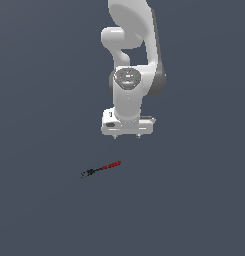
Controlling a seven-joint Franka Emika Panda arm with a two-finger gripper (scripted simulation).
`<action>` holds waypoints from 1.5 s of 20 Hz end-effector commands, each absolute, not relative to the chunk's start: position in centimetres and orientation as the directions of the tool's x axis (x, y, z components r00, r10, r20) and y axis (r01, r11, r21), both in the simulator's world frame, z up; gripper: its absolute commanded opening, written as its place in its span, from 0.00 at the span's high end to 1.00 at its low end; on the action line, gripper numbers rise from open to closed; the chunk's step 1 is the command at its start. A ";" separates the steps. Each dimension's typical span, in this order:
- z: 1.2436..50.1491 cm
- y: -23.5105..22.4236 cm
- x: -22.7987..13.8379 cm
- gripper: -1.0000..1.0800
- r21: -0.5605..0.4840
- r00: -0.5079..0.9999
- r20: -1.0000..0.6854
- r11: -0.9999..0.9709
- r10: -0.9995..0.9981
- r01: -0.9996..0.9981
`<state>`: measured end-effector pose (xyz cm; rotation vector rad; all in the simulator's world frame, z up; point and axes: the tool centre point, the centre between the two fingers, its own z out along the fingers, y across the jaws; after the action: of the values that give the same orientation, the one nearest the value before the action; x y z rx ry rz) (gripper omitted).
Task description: Pick up the object and move it to a goal position.
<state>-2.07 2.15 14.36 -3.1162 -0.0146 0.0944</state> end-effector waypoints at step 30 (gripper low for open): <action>14.2 0.2 1.2 0.04 -0.030 0.958 -0.039 -0.958 -0.283 -0.284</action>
<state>0.86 0.67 14.53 -3.0828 0.3754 0.0526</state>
